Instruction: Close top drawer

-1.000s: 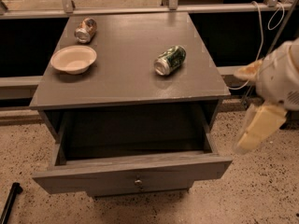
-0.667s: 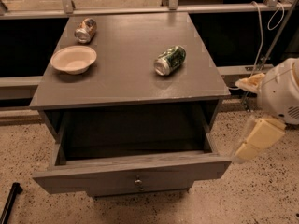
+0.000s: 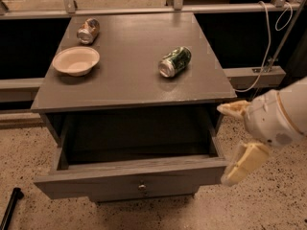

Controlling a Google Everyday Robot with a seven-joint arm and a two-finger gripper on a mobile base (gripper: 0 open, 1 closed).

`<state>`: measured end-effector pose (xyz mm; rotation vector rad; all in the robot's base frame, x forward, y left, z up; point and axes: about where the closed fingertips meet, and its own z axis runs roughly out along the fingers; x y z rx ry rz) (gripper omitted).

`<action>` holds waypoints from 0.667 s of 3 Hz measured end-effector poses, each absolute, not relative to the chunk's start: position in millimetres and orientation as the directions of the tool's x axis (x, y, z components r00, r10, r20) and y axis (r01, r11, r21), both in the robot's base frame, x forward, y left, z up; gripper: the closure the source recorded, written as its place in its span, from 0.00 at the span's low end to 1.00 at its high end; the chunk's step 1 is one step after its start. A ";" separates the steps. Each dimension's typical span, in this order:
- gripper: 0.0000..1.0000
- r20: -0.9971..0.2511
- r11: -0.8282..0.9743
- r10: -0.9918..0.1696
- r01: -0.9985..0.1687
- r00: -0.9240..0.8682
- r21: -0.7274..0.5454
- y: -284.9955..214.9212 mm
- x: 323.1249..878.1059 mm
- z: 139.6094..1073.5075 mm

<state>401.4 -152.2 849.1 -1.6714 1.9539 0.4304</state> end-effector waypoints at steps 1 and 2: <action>0.19 -0.731 0.173 -0.679 -0.983 -0.072 -0.064 -131.1 382.0 805.8; 0.43 -0.822 0.169 -0.569 -0.982 -0.030 -0.081 -116.3 364.0 762.8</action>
Offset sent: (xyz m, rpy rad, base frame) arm -0.0609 0.0468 -0.1478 0.4841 -0.2082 0.1477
